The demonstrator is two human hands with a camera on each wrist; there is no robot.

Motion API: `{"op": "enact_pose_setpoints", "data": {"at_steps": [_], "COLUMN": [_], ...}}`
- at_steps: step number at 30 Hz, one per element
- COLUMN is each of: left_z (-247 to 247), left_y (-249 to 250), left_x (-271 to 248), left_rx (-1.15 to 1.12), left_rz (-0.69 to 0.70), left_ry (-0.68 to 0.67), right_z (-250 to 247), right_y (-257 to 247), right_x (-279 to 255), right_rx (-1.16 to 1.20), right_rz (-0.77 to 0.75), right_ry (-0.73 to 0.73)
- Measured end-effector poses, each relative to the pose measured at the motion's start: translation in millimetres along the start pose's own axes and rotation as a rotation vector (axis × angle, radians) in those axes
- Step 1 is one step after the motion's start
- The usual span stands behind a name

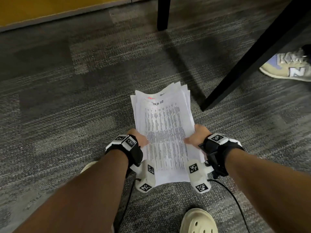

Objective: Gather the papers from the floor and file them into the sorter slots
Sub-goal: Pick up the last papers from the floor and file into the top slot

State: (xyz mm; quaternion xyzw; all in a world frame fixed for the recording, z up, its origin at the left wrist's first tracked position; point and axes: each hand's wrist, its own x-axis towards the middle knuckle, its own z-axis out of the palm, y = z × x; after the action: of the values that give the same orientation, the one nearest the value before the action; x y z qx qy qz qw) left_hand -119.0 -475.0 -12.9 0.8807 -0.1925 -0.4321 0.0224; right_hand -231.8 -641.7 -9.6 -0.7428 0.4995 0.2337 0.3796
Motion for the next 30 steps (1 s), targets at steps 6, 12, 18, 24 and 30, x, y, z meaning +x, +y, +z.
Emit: {"op": "enact_pose_setpoints", "data": {"at_steps": [6,12,18,24,30], "left_z": [-5.0,-47.3,-97.9,-160.6,-190.9], "left_y": [-13.1,5.8,27.7,38.8,45.9], "left_x": [-10.4,-70.6,-130.3,-245.8,-364.1], "left_rx": [-0.576,-0.812,-0.866,-0.835,-0.744], "left_rz": [-0.253,-0.053,0.099,0.288,0.614], "left_ry": [0.030,-0.076,0.148,0.262,0.261], "right_z": [-58.7,-116.7,-176.7,-223.6,-263.8], "right_y": [1.3,-1.8,-5.8,-19.0,-16.4], "right_x": [-59.5,-109.6,-182.5,-284.5,-367.6], "right_rx": [-0.062,0.142,0.285,0.273,0.335], "right_rz": [-0.240,-0.296,-0.344,-0.490,-0.571], "right_ry": [-0.007,0.042,0.143,0.176,0.263]}}
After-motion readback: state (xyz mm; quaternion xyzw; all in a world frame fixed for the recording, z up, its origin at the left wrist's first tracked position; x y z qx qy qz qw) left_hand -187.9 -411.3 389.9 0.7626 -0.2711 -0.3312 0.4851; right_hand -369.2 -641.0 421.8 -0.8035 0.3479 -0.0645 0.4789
